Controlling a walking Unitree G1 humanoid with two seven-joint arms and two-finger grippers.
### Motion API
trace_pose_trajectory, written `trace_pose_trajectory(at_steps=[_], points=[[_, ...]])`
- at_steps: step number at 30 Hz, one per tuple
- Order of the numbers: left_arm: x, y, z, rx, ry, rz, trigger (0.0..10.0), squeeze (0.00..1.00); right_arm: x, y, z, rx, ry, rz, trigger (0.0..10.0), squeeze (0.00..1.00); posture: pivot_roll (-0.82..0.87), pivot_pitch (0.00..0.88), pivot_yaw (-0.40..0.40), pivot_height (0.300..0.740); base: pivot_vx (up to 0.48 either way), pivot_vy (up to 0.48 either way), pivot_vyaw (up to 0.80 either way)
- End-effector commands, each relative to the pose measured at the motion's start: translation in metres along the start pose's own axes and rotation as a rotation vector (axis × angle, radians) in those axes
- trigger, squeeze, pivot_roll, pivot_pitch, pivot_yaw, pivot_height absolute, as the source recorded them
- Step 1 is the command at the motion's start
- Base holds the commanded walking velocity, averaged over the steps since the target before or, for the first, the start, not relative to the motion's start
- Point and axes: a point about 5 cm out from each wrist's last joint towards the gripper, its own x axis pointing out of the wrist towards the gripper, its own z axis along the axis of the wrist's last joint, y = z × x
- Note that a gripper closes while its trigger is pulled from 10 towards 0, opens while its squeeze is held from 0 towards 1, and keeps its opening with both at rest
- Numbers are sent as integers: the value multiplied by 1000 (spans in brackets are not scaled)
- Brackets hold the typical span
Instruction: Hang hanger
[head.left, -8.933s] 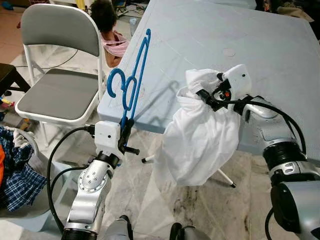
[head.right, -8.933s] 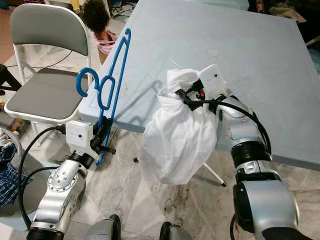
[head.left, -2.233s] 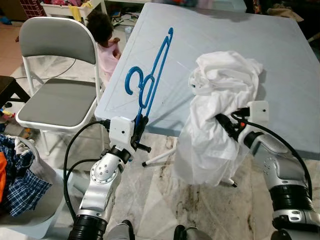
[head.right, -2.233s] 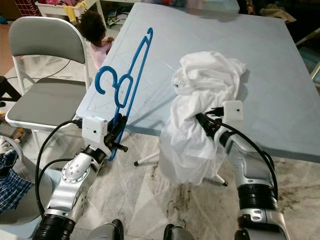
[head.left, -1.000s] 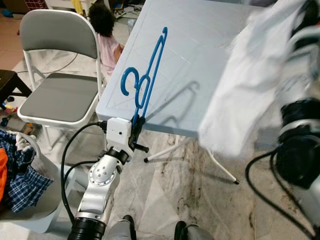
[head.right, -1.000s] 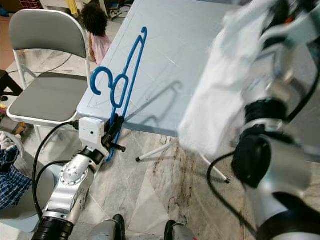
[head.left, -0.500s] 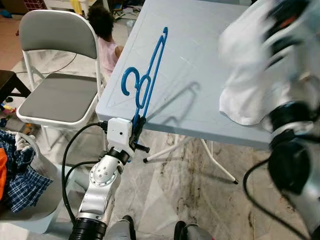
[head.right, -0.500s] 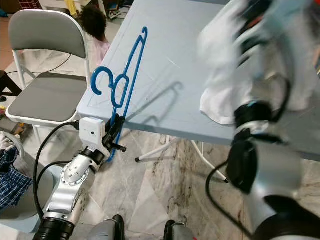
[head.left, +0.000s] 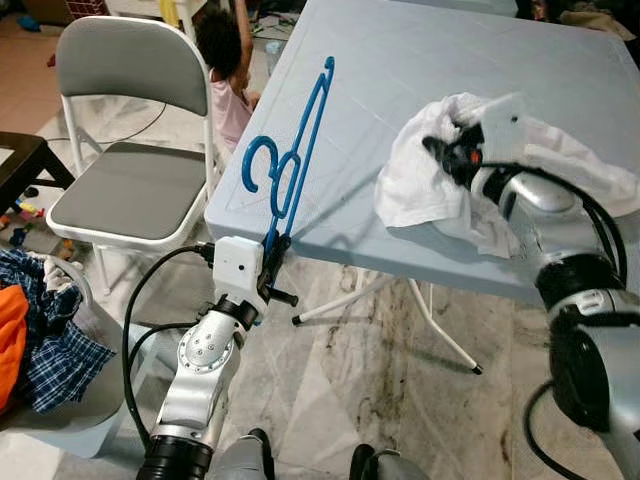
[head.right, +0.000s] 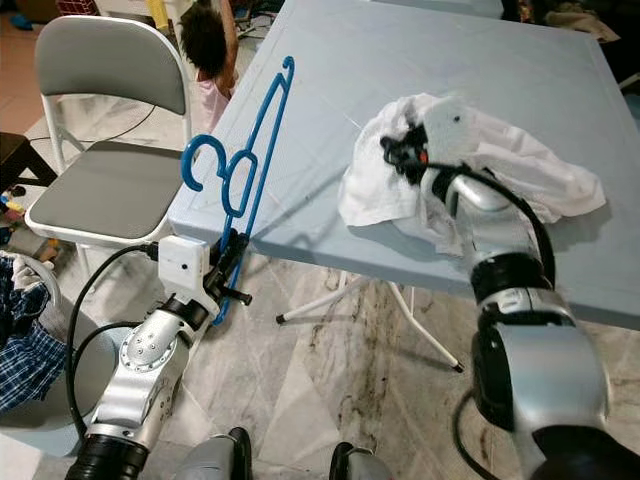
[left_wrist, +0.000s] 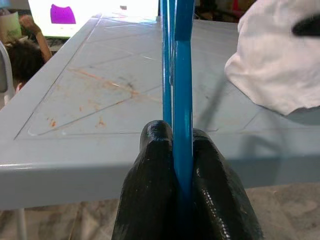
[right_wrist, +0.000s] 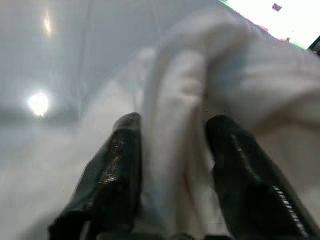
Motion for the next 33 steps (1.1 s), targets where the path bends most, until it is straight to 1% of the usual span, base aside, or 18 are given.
trace_pose_trajectory(at_steps=[1, 4, 6, 7, 11, 15, 16, 18, 20, 22, 23, 25, 27, 28, 30, 33], points=[[2, -2, 0, 10, -1, -14, 10000, 0, -7, -21, 17, -96, -59, -110, 10000, 1000, 137, 179, -7, 740, 0, 0, 0], [2, -2, 0, 10, -1, -16, 10000, 0, -10, -33, 26, -90, -99, -184, 10000, 1000, 135, 177, -6, 740, 0, 0, 0], [3, -1, 0, 12, -2, -16, 10000, 0, -17, -46, 36, -115, -149, -252, 10000, 1000, 133, 172, -4, 740, 0, 0, 0], [3, -1, 0, 12, -2, -16, 10000, 0, -17, -46, 36, -115, -149, -252, 10000, 1000, 133, 172, -4, 740, 0, 0, 0], [4, 0, 0, 15, -3, -17, 10000, 0, -26, -56, 43, -142, -204, -307, 10000, 1000, 128, 164, -2, 740, 0, 0, 0], [6, 0, 0, 17, -1, -12, 10000, 0, -31, -55, 37, -139, -198, -308, 10000, 1000, 123, 158, -1, 740, 0, 0, 0], [7, 1, 0, 18, -1, -10, 10000, 0, -35, -53, 30, -93, -207, -303, 10000, 1000, 119, 156, 0, 740, 0, 0, 0], [7, 0, 0, 17, 0, -14, 10000, 0, -38, -50, 27, -73, -219, -296, 10000, 1000, 115, 155, 1, 740, 0, 0, 0], [7, -1, -1, 10, 4, -29, 10000, 0, -43, -39, 19, -26, -231, -252, 10000, 1000, 110, 157, 4, 740, 0, 0, 0], [6, -1, -2, 6, 9, -39, 10000, 0, -46, -32, 10, -44, -218, -249, 10000, 1000, 94, 160, 8, 740, 0, 0, 0], [6, -1, -2, 6, 9, -39, 10000, 0, -46, -32, 10, -44, -218, -249, 10000, 1000, 94, 160, 8, 740, 0, 0, 0], [5, -1, -3, 25, 14, -61, 10000, 0, -49, -21, 2, -34, -215, -238, 10000, 1000, 77, 159, 18, 740, 0, 0, 0], [6, -1, -5, 47, 21, -69, 10000, 0, -52, -9, 0, -11, -229, -213, 10000, 1000, 60, 154, 27, 740, 0, 0, 0], [7, -1, -6, 47, 24, -75, 10000, 0, -53, -5, -1, -8, -232, -206, 10000, 1000, 52, 151, 31, 740, 0, 0, 0], [10, -2, -9, 66, 40, -100, 10000, 0, -55, 11, -3, 37, -248, -194, 10000, 1000, 22, 139, 46, 740, 0, 0, 0], [13, -2, -10, 98, 50, -118, 10000, 0, -56, 19, -5, 87, -254, -203, 10000, 1000, 12, 133, 49, 740, 0, 0, 0]])
